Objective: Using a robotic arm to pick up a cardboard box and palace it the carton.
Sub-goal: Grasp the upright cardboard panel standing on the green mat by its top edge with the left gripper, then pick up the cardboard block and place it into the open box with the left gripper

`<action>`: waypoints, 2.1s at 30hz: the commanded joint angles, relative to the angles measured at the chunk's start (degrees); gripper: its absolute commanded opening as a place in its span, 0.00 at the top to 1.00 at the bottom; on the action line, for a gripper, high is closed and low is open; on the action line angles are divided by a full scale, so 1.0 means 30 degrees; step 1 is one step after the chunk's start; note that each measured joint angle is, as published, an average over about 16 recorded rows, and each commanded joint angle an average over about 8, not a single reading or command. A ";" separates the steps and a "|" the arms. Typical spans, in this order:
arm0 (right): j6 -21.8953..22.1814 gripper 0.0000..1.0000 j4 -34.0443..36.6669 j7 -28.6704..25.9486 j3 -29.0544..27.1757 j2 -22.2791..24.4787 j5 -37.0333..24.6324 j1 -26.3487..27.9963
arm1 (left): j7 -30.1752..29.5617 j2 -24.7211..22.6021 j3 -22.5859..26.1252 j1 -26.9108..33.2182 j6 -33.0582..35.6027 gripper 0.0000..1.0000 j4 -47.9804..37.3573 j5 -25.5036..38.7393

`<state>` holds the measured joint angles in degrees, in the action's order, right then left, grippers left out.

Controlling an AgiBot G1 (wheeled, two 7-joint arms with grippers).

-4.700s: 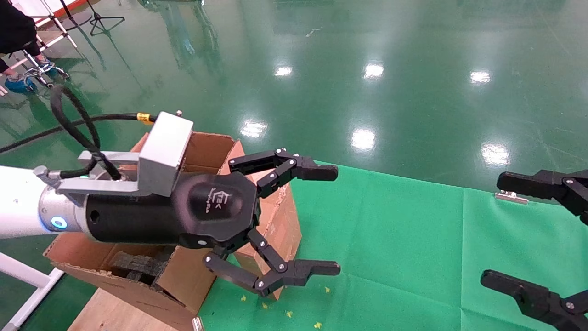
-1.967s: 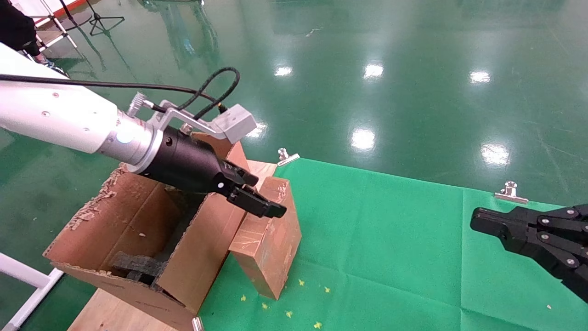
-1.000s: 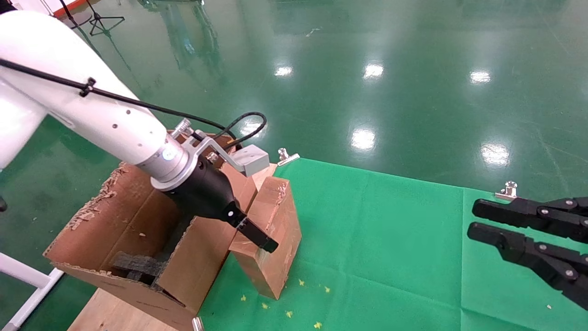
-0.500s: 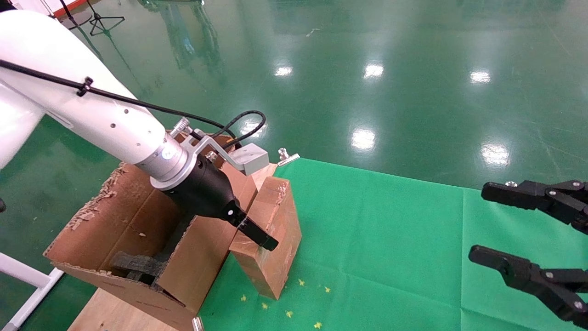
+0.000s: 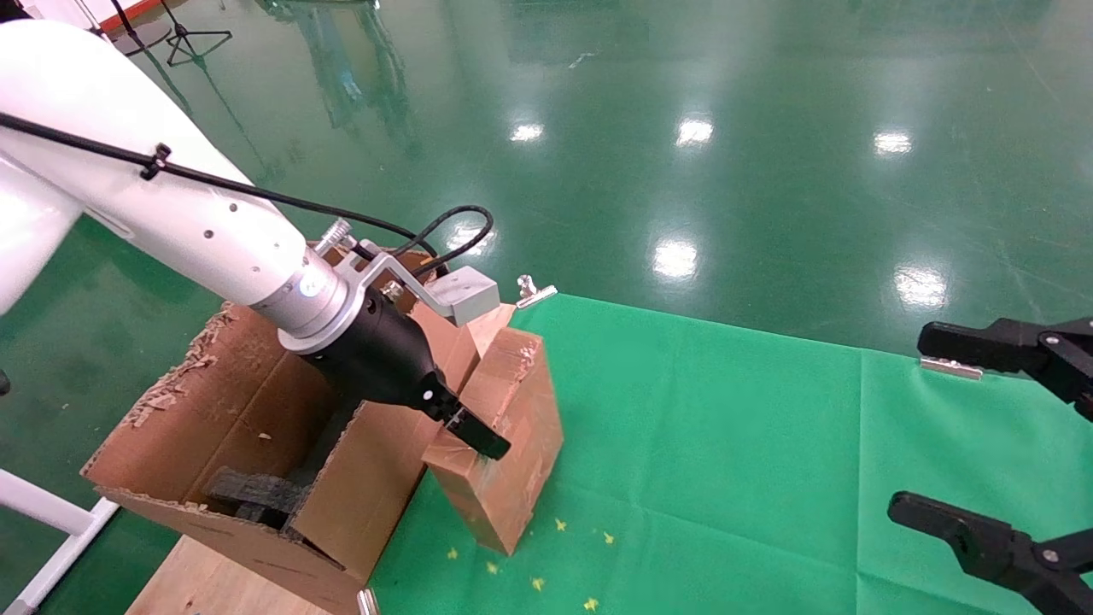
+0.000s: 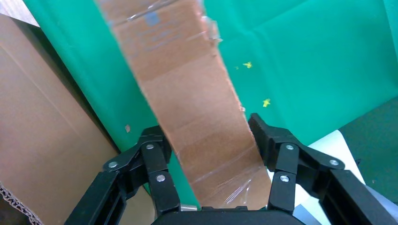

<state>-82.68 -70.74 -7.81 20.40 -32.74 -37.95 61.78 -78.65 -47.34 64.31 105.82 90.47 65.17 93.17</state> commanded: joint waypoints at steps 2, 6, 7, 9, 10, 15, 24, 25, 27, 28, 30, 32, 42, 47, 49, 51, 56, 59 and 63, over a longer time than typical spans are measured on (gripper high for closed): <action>0.0000 0.00 0.0000 0.0000 0.0000 0.0000 0.0000 0.0000 | 0.0005 0.0006 -0.0017 -0.0008 0.0004 1.00 0.0003 0.0005; 0.0000 0.00 0.0000 0.0000 0.0000 0.0000 0.0000 0.0000 | 0.0010 0.0017 -0.0019 -0.0013 -0.0049 1.00 0.0008 -0.0001; 0.0000 0.00 0.0000 0.0000 0.0000 0.0000 0.0000 0.0001 | 0.0004 0.0029 -0.0028 -0.0002 -0.0090 1.00 0.0006 -0.0009; 0.0000 0.00 0.0000 0.0000 0.0001 0.0000 0.0000 0.0001 | -0.0006 0.0093 -0.0070 0.0075 -0.0217 1.00 0.0014 -0.0037; 0.0000 0.00 0.0000 0.0000 0.0001 0.0000 0.0000 0.0001 | -0.0011 0.0150 -0.0118 0.0147 -0.0314 1.00 0.0026 -0.0061; 0.0000 0.00 0.0001 0.0000 0.0001 0.0000 0.0000 0.0000 | 0.0037 0.0856 -0.0879 0.0944 -0.1105 1.00 0.0024 -0.0520; 0.0000 0.00 0.0001 0.0000 0.0001 0.0000 0.0000 0.0000 | 0.1485 0.2807 -0.3267 0.4293 -0.2254 1.00 -0.0925 -0.1327; 0.0000 0.00 0.0001 0.0000 0.0001 0.0000 0.0000 0.0000 | 0.1776 0.3009 -0.3468 0.4722 -0.2267 1.00 -0.1140 -0.1303; 0.0000 0.00 0.0001 0.0000 0.0001 0.0000 0.0000 0.0000 | 0.2407 0.3397 -0.3739 0.5555 -0.2220 1.00 -0.1607 -0.1035; 0.0000 0.00 0.0001 0.0000 0.0001 0.0000 0.0000 0.0000 | 0.2717 0.3598 -0.3815 0.5954 -0.2177 1.00 -0.1864 -0.0795; 0.0000 0.00 0.0001 0.0000 0.0001 0.0000 0.0000 0.0000 | 0.3296 0.3972 -0.3841 0.6652 -0.2040 1.00 -0.2350 -0.0161; 0.0000 0.00 0.0001 0.0000 0.0002 0.0000 0.0000 0.0000 | 0.3884 0.4391 -0.3738 0.7282 -0.1829 1.00 -0.2806 0.0668; 0.0000 0.00 0.0001 0.0000 0.0002 0.0000 0.0001 0.0001 | 0.6530 0.6490 -0.2760 0.8256 -0.0954 1.00 -0.5111 0.3684; 0.0000 0.00 0.0001 0.0000 0.0002 0.0000 0.0001 0.0001 | 0.8265 0.7480 -0.2462 0.7464 -0.1400 1.00 -0.6212 0.3836; 0.0000 0.00 0.0001 0.0000 0.0002 0.0000 0.0001 0.0001 | 0.8858 0.7759 -0.2352 0.7004 -0.1618 1.00 -0.6753 0.3747; 0.0000 0.00 0.0001 0.0000 0.0002 0.0000 0.0001 0.0001 | 0.9361 0.7914 -0.2234 0.6569 -0.1836 1.00 -0.7268 0.3685; 0.0000 0.00 0.0001 0.0001 0.0002 0.0000 0.0001 0.0001 | 1.0228 0.8036 -0.2037 0.5545 -0.2525 1.00 -0.8602 0.3426; 0.0001 0.00 0.0001 0.0001 0.0002 0.0001 0.0001 0.0001 | 1.0624 0.7951 -0.1946 0.4930 -0.3053 1.00 -0.9443 0.3269; 0.0001 0.00 0.0001 0.0001 0.0003 0.0001 0.0001 0.0001 | 1.1083 0.7724 -0.1851 0.4164 -0.3696 1.00 -1.0589 0.3042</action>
<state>-82.68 -70.74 -7.81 20.41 -32.74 -37.95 61.78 -45.42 -24.23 58.73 118.53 79.57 33.52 102.38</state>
